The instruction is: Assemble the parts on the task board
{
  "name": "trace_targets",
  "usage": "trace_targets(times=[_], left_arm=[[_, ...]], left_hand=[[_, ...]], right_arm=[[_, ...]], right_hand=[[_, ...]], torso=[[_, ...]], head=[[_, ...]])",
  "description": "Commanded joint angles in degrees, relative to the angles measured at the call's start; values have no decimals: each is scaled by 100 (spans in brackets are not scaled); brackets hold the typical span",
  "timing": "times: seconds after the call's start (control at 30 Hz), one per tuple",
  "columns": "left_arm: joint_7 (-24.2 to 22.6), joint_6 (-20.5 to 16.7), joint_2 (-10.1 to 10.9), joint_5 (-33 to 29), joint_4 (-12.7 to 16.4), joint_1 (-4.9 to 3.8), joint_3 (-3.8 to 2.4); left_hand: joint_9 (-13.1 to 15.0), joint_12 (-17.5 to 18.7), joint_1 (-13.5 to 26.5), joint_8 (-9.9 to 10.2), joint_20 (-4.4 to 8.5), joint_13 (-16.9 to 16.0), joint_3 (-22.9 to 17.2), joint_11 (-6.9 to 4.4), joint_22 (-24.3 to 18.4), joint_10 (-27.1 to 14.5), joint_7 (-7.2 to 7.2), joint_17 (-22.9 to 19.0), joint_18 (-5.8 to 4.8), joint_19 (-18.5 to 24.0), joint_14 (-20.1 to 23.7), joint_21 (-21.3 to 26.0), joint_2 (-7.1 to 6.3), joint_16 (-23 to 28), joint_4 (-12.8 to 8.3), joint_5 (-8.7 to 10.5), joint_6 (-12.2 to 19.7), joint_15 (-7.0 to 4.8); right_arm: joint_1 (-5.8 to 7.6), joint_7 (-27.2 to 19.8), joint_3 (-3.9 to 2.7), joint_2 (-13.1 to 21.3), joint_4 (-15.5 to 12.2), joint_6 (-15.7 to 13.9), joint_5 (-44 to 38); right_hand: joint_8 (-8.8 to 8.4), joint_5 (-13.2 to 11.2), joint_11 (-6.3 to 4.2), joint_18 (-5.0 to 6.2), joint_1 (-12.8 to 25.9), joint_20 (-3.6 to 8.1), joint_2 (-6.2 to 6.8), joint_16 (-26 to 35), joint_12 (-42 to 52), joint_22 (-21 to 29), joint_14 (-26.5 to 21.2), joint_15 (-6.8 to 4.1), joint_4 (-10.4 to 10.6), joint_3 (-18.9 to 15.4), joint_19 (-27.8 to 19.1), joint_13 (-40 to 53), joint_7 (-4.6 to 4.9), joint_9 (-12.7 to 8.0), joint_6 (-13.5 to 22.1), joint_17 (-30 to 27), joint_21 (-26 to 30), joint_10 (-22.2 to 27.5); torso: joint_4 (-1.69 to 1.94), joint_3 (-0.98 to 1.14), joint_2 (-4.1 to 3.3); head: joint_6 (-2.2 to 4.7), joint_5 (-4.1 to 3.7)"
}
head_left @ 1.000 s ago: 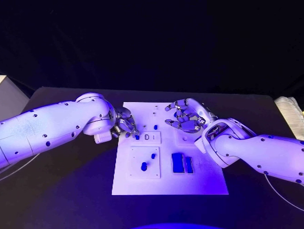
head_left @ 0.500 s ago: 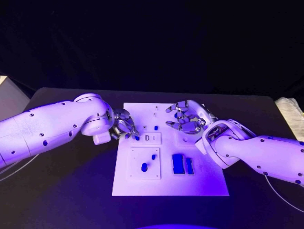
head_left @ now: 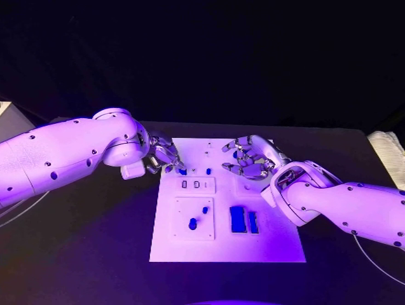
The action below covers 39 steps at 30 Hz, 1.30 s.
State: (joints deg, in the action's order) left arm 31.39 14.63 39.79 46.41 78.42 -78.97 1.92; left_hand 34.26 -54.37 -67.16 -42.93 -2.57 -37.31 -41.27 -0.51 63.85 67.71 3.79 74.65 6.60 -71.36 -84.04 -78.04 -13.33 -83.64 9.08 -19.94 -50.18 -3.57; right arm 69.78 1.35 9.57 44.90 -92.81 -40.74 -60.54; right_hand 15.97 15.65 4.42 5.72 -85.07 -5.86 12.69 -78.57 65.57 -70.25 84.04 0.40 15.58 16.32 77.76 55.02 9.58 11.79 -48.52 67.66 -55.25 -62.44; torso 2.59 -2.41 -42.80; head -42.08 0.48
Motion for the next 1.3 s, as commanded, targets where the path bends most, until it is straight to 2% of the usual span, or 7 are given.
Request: trace_targets(times=[0.03,0.17,0.5,0.63,0.67,1.0,1.3], left_arm=[[-113,286,-37,88,-81,-40,-6],[-140,382,-106,308,-214,-77,-8],[-188,706,-536,880,-928,-182,-5],[-128,795,-723,1047,-1212,-206,7],[-106,813,-769,1081,-1280,-210,13],[59,1106,-1139,1240,-1774,-229,105],[43,960,-1320,1282,-1972,-229,144]], left_hand=[[6,-17,-50,-18,10,9,-818,-13,4,25,-2,7,-93,-50,-225,-41,48,-34,-843,-43,-41,-42],[7,-13,-56,-17,11,13,-823,-13,13,24,-2,10,-94,-55,-226,-46,48,-35,-852,-47,-44,-43],[11,-47,-64,-16,16,-37,-833,-13,41,59,0,48,-99,-70,-236,-63,46,-51,-879,-94,-66,-44],[27,-65,-10,-7,25,-72,-820,-15,71,101,-3,75,-103,-78,-241,-90,26,-60,-896,-382,-107,-46],[42,-55,13,-5,30,-65,-797,-20,88,105,-9,75,-105,-84,-241,-104,25,-59,-909,-559,-123,-51],[57,-76,27,-7,33,-96,-779,-26,107,130,-14,116,-108,-91,-251,-118,25,-75,-924,-659,-138,-56],[101,-155,79,-25,41,-195,-759,-41,148,195,-31,129,-113,-109,-256,-144,31,-81,-935,-870,-163,-69]], right_arm=[[-6,-13,1,-3,-8,76,-5],[-6,-12,1,5,-20,70,-5],[-6,-13,1,5,-49,61,-4],[-6,-12,1,3,-61,56,-4],[-6,-11,1,4,-65,55,-5],[-5,-5,1,1,-87,48,-5],[-5,-18,1,1,-94,43,-4]], right_hand=[[28,31,17,96,28,17,30,43,-14,8,43,-47,22,33,11,-6,4,6,46,-15,20,36],[28,31,17,96,28,17,30,43,-14,8,43,-47,22,33,11,-6,4,6,46,-15,20,36],[28,33,18,97,33,16,32,42,-16,13,44,-47,22,35,10,-14,5,5,53,-11,29,40],[28,33,18,97,33,16,32,42,-16,13,44,-47,22,35,10,-14,5,5,53,-11,29,40],[28,33,18,97,33,16,32,42,-16,13,44,-47,22,35,10,-14,5,5,53,-11,29,40],[28,33,18,97,33,16,32,42,-16,13,44,-47,22,35,10,-14,5,5,53,-11,29,40],[29,36,19,97,42,16,41,52,-26,19,41,-46,22,37,13,-36,6,4,66,-22,37,55]], torso=[[3,-1,-3],[4,2,-3],[-2,2,-5],[-1,5,0],[4,4,1],[2,3,-3],[1,-1,-4]], head=[[-3,1],[12,-5],[33,15],[31,16],[31,9],[28,25],[11,23]])
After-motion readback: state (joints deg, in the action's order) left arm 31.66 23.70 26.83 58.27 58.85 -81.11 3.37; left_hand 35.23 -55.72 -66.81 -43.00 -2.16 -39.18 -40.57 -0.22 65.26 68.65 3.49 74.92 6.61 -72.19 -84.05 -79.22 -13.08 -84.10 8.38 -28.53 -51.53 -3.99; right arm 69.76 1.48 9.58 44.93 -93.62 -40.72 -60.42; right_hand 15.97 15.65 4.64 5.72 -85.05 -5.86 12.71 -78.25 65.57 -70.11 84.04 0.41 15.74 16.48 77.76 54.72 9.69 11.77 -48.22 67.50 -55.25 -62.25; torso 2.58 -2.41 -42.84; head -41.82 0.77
